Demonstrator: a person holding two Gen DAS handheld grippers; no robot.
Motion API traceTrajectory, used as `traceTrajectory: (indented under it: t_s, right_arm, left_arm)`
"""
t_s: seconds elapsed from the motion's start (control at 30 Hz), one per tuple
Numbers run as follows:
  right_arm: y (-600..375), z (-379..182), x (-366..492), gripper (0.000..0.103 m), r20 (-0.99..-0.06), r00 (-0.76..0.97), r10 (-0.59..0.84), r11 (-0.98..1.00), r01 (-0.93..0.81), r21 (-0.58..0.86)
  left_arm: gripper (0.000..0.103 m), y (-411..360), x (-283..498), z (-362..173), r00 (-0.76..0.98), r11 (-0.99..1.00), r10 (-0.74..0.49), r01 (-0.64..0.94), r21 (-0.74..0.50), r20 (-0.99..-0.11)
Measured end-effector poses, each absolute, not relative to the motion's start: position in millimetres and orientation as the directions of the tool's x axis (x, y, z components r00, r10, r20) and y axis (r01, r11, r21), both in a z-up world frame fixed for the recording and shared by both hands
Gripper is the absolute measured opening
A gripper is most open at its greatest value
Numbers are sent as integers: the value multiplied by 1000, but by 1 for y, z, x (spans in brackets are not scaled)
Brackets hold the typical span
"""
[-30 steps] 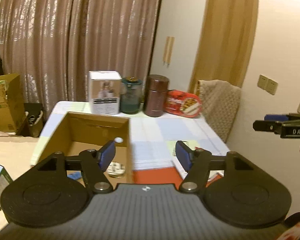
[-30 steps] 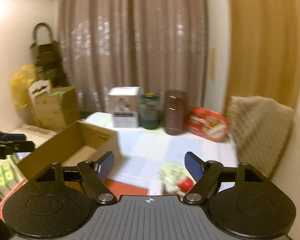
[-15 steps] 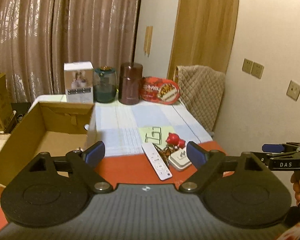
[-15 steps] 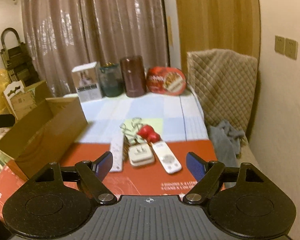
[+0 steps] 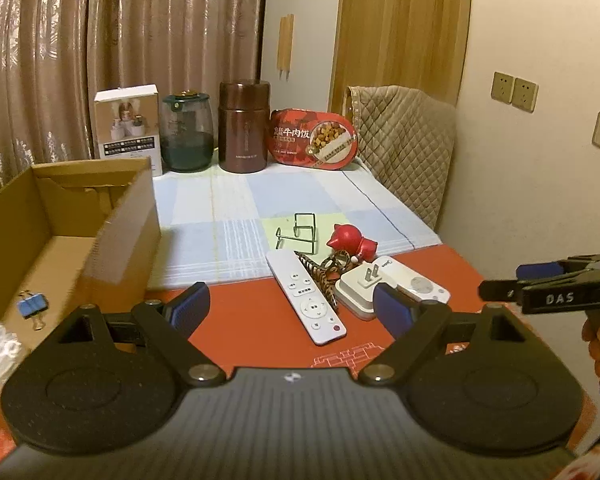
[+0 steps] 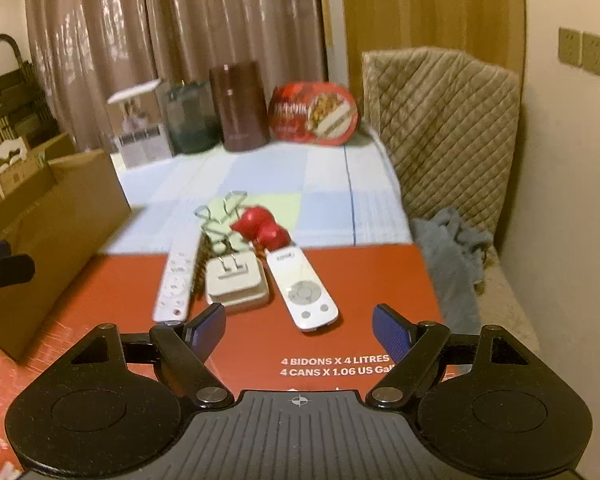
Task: Organize rigid objects
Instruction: 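Withdraw both open tools from the cardboard box back over the table, then close the left tool on the white button remote while the right tool grasps the white Midea remote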
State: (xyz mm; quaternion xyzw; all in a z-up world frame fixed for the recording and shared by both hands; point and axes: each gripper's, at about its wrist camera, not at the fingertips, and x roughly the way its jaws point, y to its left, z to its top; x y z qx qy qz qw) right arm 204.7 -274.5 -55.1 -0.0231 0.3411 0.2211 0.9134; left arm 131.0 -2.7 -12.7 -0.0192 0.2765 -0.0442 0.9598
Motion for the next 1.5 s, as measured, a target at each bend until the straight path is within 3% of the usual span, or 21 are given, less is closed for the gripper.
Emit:
traceTrajectory:
  t_s: [0.43,0.87,0.93,1.03,1.27,1.5]
  right_arm:
    - [-248,-111,276,76,-684,610,400,863,-503,56]
    - [-224,-140,307,53,-700,595,395,843,-538,17]
    - [-221,-140,307,44,-696,600,395,838,-546,5]
    - [-217,-140,306,38,-698,599,391,831,-556,-11]
    - [-213,-137,300,38,-718,564,408,826,-563,27]
    - [-211,-135,299,38,-728,552,408,837,-544,56]
  left_arm:
    - [86,-21,190,-80,803,995,-91,97,-21,-588]
    - [86,-20,215,-106,768,995,-98,79,-57,-633]
    - [86,-21,217,-107,768,995,-99,78,-61,-633]
    - [86,-22,220,-110,767,995,-101,76,-67,-634]
    - [85,-31,228,-116,761,996,-90,80,-44,-643]
    - [76,-41,240,-131,735,995,-79,99,-9,-673]
